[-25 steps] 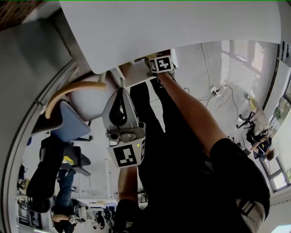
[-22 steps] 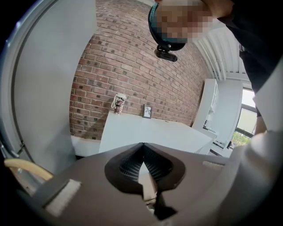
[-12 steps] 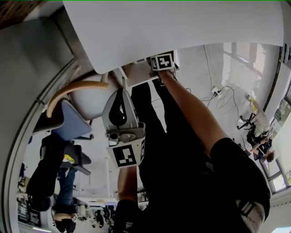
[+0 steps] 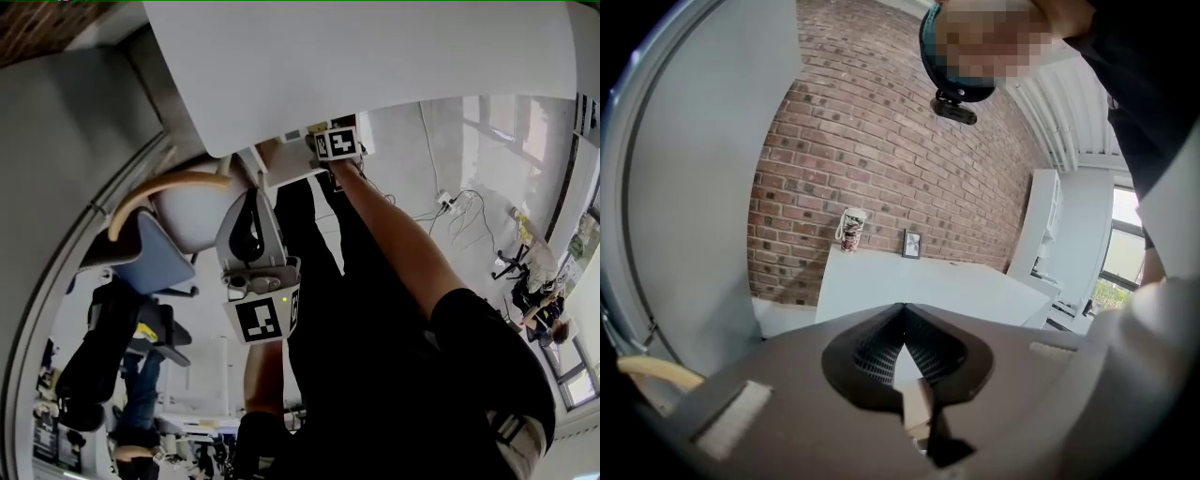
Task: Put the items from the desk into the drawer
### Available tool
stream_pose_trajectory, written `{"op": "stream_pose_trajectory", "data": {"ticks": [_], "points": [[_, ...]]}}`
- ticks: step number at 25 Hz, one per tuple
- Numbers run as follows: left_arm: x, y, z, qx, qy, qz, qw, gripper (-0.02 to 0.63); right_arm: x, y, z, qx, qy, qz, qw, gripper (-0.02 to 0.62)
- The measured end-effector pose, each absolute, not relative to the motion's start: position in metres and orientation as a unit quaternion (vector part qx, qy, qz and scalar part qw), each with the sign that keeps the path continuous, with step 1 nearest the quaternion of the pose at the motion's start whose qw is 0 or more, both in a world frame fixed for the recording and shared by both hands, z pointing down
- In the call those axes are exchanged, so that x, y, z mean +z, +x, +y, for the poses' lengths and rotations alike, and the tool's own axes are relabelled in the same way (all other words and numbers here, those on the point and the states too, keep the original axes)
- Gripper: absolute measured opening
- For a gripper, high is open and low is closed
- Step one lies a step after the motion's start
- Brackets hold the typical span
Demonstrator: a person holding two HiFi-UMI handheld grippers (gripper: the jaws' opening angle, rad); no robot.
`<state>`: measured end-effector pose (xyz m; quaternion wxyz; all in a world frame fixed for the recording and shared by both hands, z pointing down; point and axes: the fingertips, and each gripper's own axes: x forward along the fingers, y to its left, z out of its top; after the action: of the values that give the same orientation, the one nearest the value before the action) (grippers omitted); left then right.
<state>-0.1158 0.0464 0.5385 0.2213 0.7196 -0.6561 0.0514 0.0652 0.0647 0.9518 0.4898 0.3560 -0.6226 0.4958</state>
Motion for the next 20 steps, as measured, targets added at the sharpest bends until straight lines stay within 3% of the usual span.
{"op": "stream_pose_trajectory", "data": {"ticks": [4, 8, 20], "points": [[0.522, -0.115, 0.044, 0.045, 0.721, -0.658, 0.213, 0.015, 0.930, 0.064, 0.062, 0.485, 0.354, -0.636, 0.485, 0.296], [0.503, -0.114, 0.040, 0.037, 0.721, -0.662, 0.204, 0.015, 0.905, 0.065, 0.063, 0.495, 0.352, -0.644, 0.465, 0.246], [0.449, -0.112, 0.034, 0.020, 0.717, -0.675, 0.172, 0.015, 0.827, 0.063, 0.034, 0.476, 0.321, -0.687, 0.445, 0.005]]}}
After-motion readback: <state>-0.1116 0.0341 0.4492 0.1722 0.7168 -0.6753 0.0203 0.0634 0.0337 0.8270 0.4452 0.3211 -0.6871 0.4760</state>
